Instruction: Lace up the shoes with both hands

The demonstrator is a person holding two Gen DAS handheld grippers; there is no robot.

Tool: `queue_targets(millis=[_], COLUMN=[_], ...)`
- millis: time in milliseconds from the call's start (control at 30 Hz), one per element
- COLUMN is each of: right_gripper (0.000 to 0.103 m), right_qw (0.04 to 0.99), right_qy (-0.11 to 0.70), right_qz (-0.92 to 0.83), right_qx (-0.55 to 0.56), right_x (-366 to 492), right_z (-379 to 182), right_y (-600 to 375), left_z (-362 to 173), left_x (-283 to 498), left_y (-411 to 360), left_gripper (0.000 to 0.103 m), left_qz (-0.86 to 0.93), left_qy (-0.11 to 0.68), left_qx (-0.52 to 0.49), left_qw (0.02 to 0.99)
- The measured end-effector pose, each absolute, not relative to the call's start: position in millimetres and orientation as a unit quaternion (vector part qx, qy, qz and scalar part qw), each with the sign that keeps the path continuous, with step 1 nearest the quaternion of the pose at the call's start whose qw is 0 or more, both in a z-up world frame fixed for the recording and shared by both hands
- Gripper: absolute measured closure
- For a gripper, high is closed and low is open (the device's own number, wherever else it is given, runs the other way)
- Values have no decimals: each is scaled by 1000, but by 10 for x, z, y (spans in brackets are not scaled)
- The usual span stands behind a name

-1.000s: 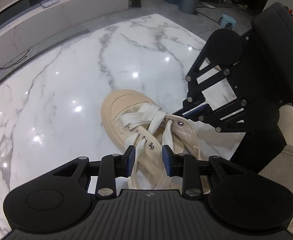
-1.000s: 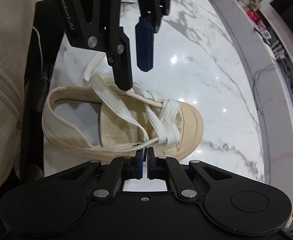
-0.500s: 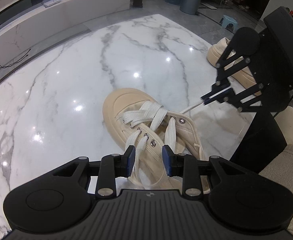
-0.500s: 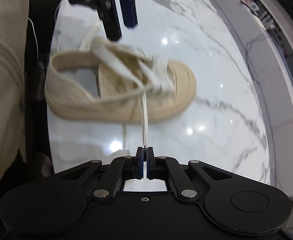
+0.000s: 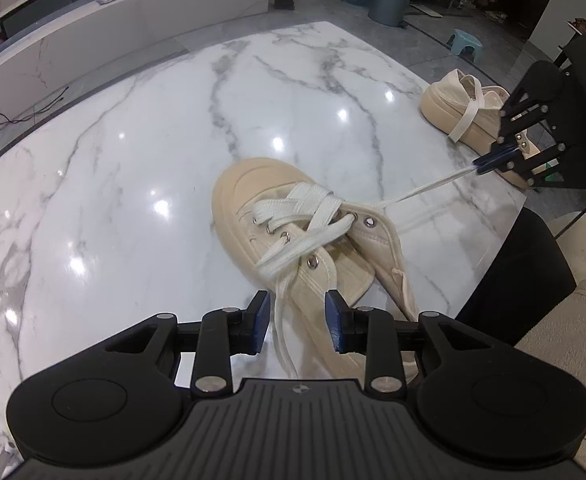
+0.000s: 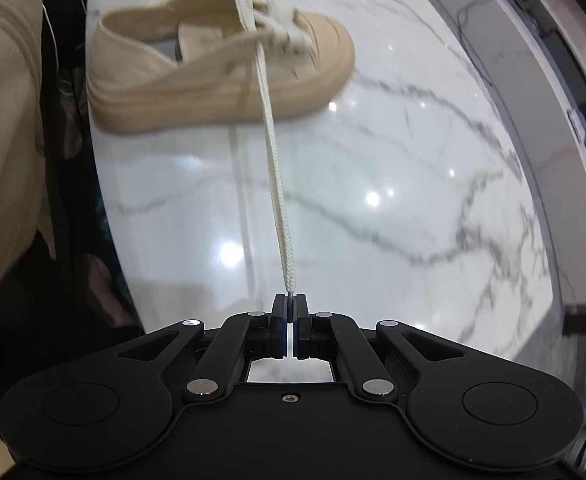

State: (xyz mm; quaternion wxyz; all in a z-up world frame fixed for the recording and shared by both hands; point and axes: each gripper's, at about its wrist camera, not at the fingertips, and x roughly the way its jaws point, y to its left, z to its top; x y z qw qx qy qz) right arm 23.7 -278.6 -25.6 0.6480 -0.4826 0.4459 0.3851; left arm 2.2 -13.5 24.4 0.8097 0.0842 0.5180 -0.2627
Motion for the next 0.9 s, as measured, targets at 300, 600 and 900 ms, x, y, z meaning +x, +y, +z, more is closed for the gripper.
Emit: queue_targets(millis=[300, 600, 900], right_gripper=[102, 102, 102], right_qw=[657, 673, 701], right_qy=[472, 475, 419], right_qz=[347, 326, 338], right_qx=[-474, -464, -467], right_x=[118, -18, 136], right_z=[-171, -122, 16], right_y=[-3187, -3394, -2920], left_z=[198, 145, 171], left_x=[69, 105, 78], left_y=[-312, -322, -230], left_gripper=[74, 74, 74], left_qz=[-269, -255, -239], left_qy=[515, 519, 519], left_qx=[86, 84, 62], left_qw=[809, 811, 818])
